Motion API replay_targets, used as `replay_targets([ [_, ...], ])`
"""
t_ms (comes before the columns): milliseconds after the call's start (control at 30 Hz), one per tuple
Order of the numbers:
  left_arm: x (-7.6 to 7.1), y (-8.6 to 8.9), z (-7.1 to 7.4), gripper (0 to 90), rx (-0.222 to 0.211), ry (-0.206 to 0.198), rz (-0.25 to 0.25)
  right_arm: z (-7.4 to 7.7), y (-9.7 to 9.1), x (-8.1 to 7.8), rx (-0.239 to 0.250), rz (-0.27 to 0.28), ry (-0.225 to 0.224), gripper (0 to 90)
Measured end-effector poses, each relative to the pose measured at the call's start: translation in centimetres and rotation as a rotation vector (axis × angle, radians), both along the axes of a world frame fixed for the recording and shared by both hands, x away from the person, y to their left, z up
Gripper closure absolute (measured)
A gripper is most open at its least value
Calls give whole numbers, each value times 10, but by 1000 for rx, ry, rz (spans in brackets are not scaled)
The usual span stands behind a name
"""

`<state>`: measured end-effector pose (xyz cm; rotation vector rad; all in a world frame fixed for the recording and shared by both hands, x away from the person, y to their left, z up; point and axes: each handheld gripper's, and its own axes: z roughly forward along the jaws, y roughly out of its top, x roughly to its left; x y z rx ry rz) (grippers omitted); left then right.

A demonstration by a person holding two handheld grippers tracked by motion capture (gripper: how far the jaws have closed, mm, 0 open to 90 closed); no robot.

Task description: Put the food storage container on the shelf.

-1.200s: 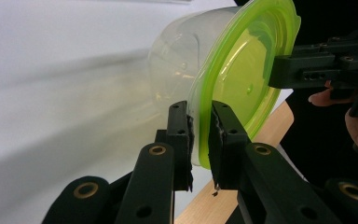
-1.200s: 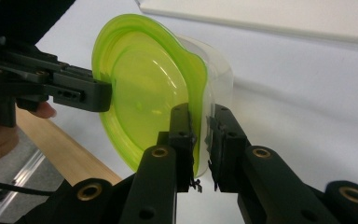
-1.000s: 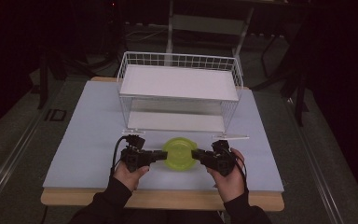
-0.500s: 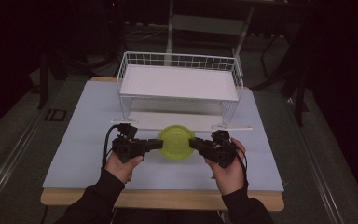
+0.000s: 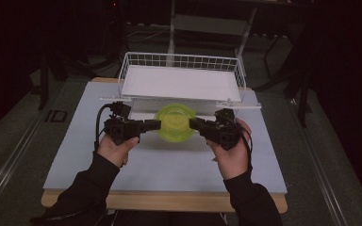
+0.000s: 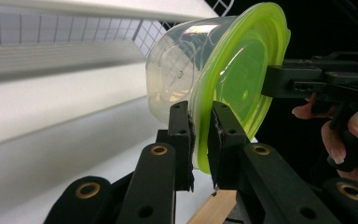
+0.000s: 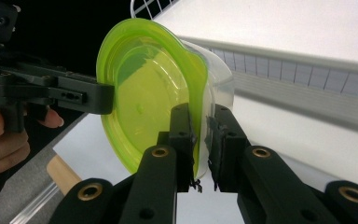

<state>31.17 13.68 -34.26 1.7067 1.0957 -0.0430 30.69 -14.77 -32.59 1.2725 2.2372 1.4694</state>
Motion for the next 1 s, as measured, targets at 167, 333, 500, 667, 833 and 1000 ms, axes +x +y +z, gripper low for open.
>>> replay_targets([
  [167,7,1,16,816,17,-17,3,12,2,7,9,-6,-4,806],
  [333,18,3,28,816,16,-19,1,23,5,15,14,-16,-20,806],
  [500,31,4,40,816,20,-30,12,33,7,27,18,-32,-27,805],
  [667,42,4,47,816,26,-31,22,39,8,41,37,-45,-15,805],
  [833,63,5,56,814,41,-4,43,44,13,58,47,-73,2,805],
  [1000,77,6,56,812,35,7,64,45,14,73,67,-90,33,805],
])
